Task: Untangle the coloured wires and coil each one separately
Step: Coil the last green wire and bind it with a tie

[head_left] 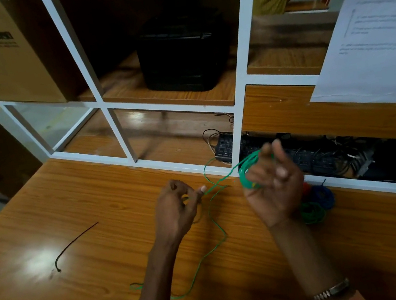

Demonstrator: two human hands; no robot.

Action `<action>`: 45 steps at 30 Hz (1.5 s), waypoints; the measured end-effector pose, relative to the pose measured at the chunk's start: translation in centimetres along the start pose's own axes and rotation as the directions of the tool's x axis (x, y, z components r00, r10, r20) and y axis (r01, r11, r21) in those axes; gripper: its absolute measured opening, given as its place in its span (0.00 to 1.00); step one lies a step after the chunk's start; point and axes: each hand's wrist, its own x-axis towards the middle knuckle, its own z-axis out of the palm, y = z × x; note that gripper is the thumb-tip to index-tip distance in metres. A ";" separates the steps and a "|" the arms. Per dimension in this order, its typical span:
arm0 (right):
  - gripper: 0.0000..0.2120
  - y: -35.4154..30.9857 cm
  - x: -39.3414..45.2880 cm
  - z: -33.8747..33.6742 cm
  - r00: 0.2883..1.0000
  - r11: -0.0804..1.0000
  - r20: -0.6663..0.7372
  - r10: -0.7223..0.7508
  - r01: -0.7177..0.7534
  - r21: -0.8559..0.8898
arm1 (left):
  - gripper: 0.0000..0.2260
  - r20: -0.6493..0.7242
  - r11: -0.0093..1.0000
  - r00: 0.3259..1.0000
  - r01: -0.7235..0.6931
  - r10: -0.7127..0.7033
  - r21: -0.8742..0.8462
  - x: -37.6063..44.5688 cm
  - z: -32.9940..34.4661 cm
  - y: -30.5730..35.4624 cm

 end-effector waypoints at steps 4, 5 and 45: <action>0.31 -2.0 0.9 0.9 0.960 0.978 -0.192 -0.201 0.208 0.017 | 0.23 0.292 0.971 0.953 -0.003 0.075 -0.241 -1.6 0.6 0.9; 0.31 -2.4 0.9 0.9 0.941 0.973 -0.252 -0.226 0.228 -0.025 | 0.25 0.316 0.968 0.944 -0.014 0.095 -0.249 -1.7 0.7 0.9; 0.22 -4.5 -1.8 -4.0 0.864 0.931 -0.408 -0.295 0.356 0.082 | 0.28 0.322 0.888 0.947 0.153 -0.007 -0.433 -2.9 -0.6 2.6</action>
